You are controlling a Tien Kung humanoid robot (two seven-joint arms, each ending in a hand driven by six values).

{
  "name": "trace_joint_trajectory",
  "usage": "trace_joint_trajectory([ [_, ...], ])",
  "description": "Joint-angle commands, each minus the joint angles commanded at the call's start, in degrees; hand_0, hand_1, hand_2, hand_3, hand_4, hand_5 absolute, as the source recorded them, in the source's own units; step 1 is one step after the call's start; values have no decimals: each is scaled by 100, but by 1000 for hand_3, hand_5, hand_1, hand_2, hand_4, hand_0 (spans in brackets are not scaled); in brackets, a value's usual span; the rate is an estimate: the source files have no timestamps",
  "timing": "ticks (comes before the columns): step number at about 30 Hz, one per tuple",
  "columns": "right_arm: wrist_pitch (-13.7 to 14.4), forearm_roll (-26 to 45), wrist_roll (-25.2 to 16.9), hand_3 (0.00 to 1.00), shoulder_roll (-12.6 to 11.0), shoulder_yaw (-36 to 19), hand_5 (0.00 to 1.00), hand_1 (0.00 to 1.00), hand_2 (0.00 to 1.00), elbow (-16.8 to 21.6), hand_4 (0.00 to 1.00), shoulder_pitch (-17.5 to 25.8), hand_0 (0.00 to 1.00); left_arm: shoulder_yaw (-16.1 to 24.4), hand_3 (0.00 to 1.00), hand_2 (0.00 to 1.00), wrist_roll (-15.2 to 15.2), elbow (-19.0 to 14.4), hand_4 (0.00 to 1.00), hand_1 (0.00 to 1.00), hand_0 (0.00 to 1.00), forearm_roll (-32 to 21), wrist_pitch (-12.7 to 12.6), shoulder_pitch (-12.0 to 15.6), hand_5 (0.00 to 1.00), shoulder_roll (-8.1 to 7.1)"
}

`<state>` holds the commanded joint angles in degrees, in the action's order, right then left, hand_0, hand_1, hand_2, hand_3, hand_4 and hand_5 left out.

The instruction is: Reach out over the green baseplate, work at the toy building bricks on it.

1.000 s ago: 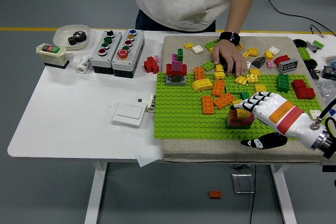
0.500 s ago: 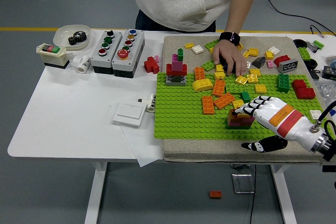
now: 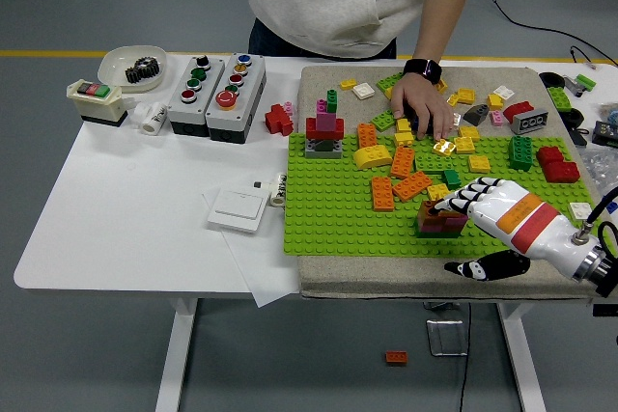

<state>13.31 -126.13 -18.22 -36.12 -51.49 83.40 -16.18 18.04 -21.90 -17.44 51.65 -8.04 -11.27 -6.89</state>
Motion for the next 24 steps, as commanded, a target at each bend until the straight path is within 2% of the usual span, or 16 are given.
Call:
trace_joint_trajectory([
  [24, -38, 53, 63, 740, 14, -18, 435, 687, 750, -1, 882, -1, 720, 24, 592, 750, -14, 3, 653, 776, 789, 50, 16, 18, 669, -3],
])
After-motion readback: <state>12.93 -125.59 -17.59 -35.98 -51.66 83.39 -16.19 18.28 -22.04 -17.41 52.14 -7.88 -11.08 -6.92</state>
